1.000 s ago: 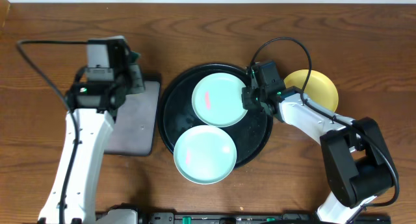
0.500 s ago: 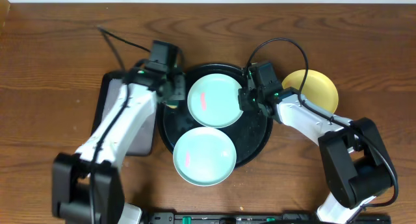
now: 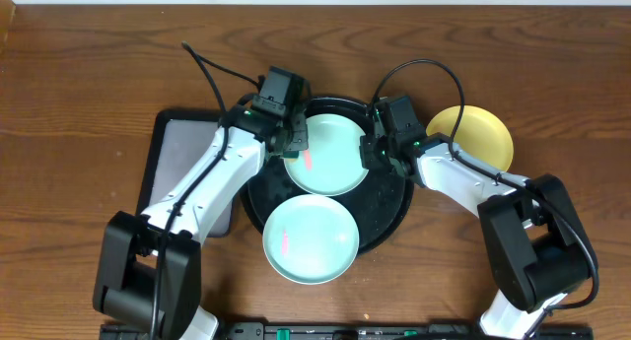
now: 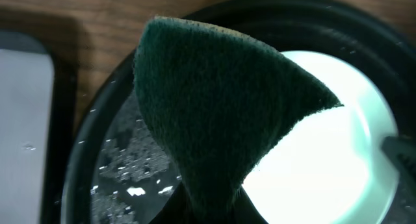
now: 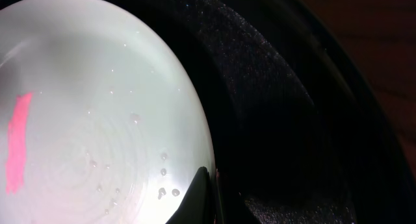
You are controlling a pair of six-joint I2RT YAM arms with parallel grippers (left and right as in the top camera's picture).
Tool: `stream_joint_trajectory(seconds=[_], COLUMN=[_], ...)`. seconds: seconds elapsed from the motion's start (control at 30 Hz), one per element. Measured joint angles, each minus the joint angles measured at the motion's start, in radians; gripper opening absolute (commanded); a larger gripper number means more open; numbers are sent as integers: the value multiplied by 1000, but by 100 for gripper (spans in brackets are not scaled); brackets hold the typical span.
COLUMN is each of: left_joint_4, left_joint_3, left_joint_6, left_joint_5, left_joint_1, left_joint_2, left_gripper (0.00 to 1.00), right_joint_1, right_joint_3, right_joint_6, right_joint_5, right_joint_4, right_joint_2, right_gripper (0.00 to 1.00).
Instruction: Clean dirty plates on tray and stack at the side
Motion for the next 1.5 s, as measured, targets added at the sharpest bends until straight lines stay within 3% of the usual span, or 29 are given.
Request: stream_joint_trajectory(seconds=[0.63, 1.5], left_joint_4=[85, 159], left_joint_3=[-6, 2], left_joint_6=[-66, -72], left_joint_5=[0, 17], left_joint_1=[-42, -52], left_joint_2=[14, 261], left_gripper=[7, 8], right_joint_1=[0, 0], right_joint_3=[0, 0], right_joint_6=[4, 4], right_joint_5=[0, 0], right_joint_4=[0, 1], right_joint_2=[0, 0], right_gripper=[1, 1])
